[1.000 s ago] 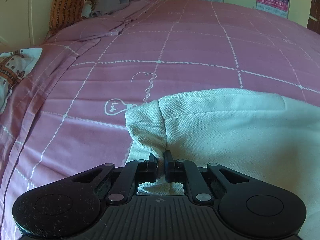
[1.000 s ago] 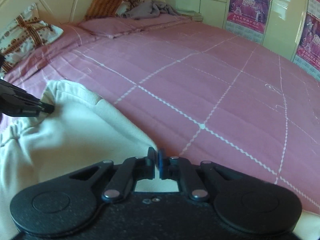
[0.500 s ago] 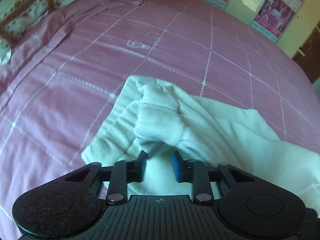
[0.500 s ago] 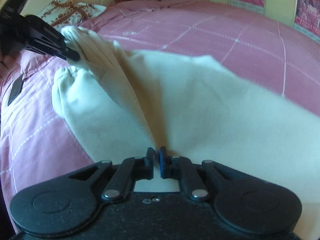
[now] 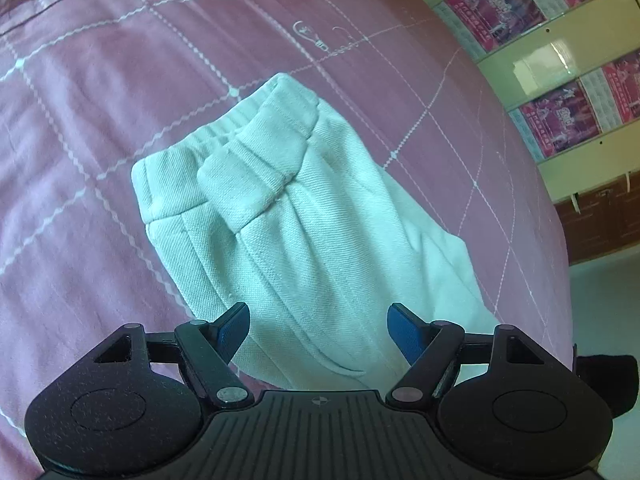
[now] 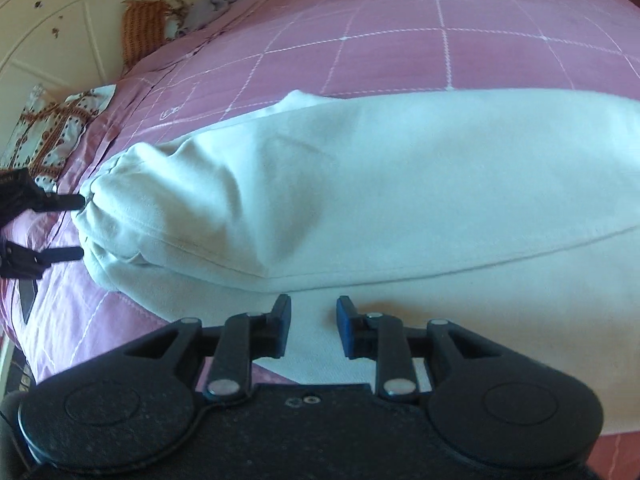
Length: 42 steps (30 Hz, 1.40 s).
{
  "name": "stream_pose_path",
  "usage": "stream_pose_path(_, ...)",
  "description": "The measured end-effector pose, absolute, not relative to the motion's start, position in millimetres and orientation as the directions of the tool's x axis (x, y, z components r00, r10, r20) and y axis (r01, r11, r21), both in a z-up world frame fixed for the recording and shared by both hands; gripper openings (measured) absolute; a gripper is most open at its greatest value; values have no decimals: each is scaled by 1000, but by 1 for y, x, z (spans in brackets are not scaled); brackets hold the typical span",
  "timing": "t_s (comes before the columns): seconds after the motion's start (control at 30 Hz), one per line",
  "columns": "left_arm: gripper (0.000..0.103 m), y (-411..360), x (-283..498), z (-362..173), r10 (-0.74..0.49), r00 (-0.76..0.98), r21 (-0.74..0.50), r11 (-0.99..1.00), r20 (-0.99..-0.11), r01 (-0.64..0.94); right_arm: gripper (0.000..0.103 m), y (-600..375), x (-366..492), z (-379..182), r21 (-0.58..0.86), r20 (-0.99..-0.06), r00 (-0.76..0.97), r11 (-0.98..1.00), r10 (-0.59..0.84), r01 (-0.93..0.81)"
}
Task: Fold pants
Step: 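Lift the waistband with both grippers and fold it over toward the pant legs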
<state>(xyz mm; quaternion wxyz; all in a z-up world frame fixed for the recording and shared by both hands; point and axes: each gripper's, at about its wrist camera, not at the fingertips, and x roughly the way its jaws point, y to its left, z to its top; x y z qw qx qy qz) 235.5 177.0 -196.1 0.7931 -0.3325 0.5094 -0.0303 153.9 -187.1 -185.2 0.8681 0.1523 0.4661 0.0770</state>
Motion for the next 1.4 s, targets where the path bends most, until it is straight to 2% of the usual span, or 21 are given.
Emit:
stream_pose_path(0.03,74,177,236,-202,-393,481,-568,766,-784,-300,29,-191,151,-186,346,-786,554,938,273,30)
stream_pose_path(0.07,69,176,237,-208,-398,487,-580,754,-778,-309,30,-194,149,-185,351,-791,551,935,266,54)
stream_pose_path(0.1,45,176,238,-212,-401,491,-587,745,-773,-316,31,-198,148,-184,364,-794,547,928,265,77)
stream_pose_path(0.17,15,175,242,-220,-407,495,-600,728,-768,-332,32,-205,153,-189,401,-792,545,907,275,125)
stream_pose_path(0.3,13,174,246,-217,-396,525,-608,722,-754,-328,37,-224,164,-199,560,-743,582,783,331,270)
stream_pose_path(0.37,10,173,249,-214,-378,544,-602,732,-749,-319,37,-230,170,-209,592,-734,598,734,322,333)
stream_pose_path(0.43,9,176,254,-205,-363,562,-598,738,-743,-313,29,-233,174,-216,607,-730,614,698,301,380)
stream_pose_path(0.47,8,179,257,-200,-361,571,-600,737,-737,-309,9,-231,175,-214,592,-735,621,704,273,392)
stream_pose_path(0.5,8,186,255,-188,-361,591,-606,743,-722,-286,8,-228,174,-210,581,-735,626,719,261,382)
stream_pose_path(0.63,8,206,254,-153,-358,640,-605,767,-680,-213,8,-201,157,-165,542,-670,699,809,250,230)
stream_pose_path(0.73,8,216,242,-162,-331,615,-553,806,-716,-210,8,-186,144,-141,510,-649,705,851,284,127)
stream_pose_path(0.83,8,226,230,-207,-300,536,-506,812,-789,-291,7,-173,138,-166,473,-714,633,873,300,120)
stream_pose_path(0.9,9,224,225,-229,-311,512,-505,810,-801,-299,7,-163,140,-193,428,-773,571,891,275,151)
stream_pose_path(0.97,8,222,220,-225,-297,527,-510,798,-796,-321,8,-163,140,-205,422,-783,562,891,265,169)
stream_pose_path(1.03,9,214,216,-211,-274,528,-481,821,-804,-308,14,-164,139,-198,433,-778,566,886,273,168)
stream_pose_path(1.07,9,209,212,-201,-263,542,-467,839,-798,-280,23,-165,139,-192,430,-775,571,889,273,159)
stream_pose_path(1.17,9,190,196,-176,-258,583,-440,877,-770,-193,24,-178,132,-178,432,-762,590,888,267,155)
stream_pose_path(1.23,9,171,191,-166,-296,579,-443,887,-759,-128,25,-194,123,-175,434,-764,592,884,258,175)
stream_pose_path(1.4,9,115,189,-169,-345,527,-428,903,-776,-38,26,-238,104,-174,415,-770,613,869,178,269)
